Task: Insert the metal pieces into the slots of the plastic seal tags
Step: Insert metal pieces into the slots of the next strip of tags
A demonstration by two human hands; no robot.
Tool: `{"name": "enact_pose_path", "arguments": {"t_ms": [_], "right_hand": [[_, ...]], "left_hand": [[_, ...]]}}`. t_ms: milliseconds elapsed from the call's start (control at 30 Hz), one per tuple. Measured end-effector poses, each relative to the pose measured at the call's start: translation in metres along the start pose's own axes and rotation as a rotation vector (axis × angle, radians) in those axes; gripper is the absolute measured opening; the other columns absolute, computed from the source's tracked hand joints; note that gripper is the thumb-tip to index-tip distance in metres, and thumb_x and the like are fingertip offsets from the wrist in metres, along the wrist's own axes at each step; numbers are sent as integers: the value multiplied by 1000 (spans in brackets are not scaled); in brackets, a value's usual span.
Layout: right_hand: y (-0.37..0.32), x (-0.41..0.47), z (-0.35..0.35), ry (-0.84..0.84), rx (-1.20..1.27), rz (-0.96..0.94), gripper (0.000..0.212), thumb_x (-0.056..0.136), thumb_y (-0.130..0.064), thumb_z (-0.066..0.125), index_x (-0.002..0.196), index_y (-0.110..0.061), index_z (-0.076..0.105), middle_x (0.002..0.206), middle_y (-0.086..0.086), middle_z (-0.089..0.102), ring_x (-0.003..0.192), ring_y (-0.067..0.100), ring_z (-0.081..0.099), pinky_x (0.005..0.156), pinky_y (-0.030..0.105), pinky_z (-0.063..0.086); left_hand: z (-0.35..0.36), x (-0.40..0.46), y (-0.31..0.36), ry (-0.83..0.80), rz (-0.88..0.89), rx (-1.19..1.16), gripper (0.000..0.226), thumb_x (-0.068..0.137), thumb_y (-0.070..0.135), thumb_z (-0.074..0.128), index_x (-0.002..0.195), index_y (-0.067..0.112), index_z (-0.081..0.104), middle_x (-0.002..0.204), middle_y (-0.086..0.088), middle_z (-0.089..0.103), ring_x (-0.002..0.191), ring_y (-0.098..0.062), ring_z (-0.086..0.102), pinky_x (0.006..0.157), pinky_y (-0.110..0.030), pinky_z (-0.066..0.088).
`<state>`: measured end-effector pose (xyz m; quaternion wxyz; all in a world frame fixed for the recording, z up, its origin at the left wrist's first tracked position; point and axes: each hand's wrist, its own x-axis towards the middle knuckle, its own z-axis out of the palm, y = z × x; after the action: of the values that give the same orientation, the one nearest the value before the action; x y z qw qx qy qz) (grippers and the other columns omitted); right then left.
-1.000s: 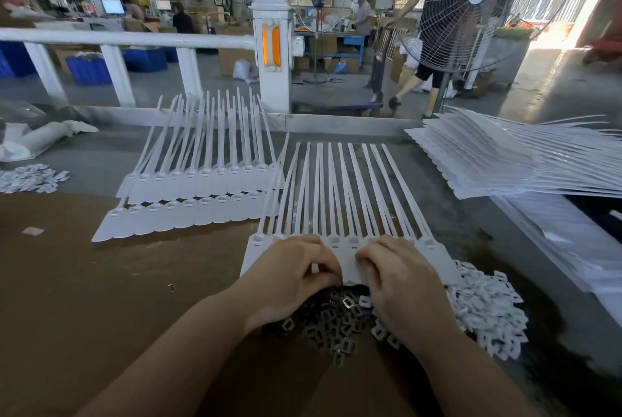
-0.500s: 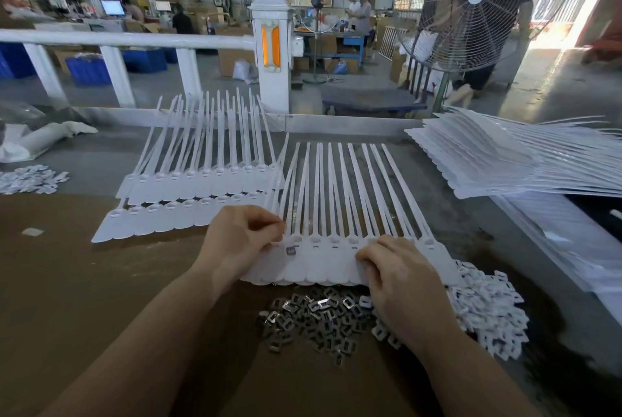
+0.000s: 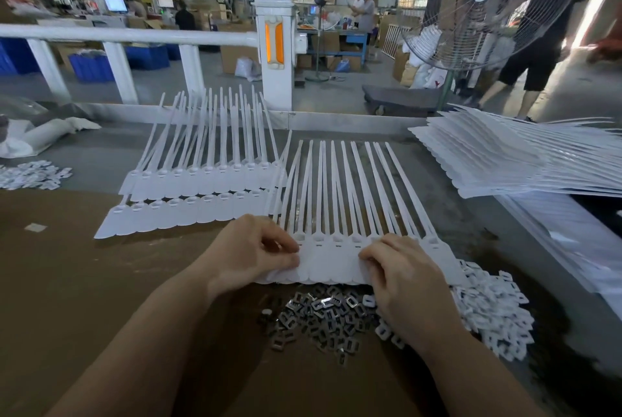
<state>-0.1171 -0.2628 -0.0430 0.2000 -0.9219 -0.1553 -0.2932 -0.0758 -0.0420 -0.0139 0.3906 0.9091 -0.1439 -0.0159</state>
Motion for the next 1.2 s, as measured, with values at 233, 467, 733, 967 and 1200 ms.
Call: {"name": "enact_pose_path", "arguments": {"t_ms": [233, 467, 733, 967, 1200], "right_hand": [[1, -1, 0, -6, 5, -13, 8, 78, 0, 68, 78, -7, 68, 79, 2, 65, 76, 20, 59, 69, 26, 46], [1, -1, 0, -18, 13, -5, 7, 80, -1, 67, 78, -8, 67, 80, 2, 65, 77, 19, 58, 70, 26, 45], [2, -1, -1, -17, 9, -14, 6, 80, -2, 65, 79, -8, 67, 80, 2, 64, 77, 19, 58, 70, 26, 45], [1, -1, -1, -8, 18, -10, 7, 79, -1, 68, 78, -8, 67, 79, 1, 64, 76, 18, 57, 69, 25, 46], [3, -1, 0, -13, 2, -3, 6, 81, -5, 64, 79, -9, 67, 80, 0, 64, 78, 16, 56, 71, 20, 40]], "left_hand": [[1, 0, -2, -1, 15, 63, 16, 75, 18, 77, 70, 32, 69, 80, 12, 65, 75, -1, 60, 70, -10, 46], [3, 2, -10, 355, -147, -416, 11, 82, 5, 69, 81, 16, 69, 71, -3, 69, 66, -9, 64, 62, -17, 50], [5, 1, -18, 447, -184, -404, 16, 89, 9, 61, 84, 22, 69, 80, 7, 67, 70, -6, 58, 54, -8, 45], [3, -3, -23, 435, -245, -468, 9, 87, 18, 65, 83, 24, 71, 77, 2, 71, 73, -10, 61, 69, -18, 46], [2, -4, -25, 393, -263, -397, 11, 84, 12, 68, 89, 20, 72, 89, 4, 70, 84, -9, 63, 70, -15, 44]]}}
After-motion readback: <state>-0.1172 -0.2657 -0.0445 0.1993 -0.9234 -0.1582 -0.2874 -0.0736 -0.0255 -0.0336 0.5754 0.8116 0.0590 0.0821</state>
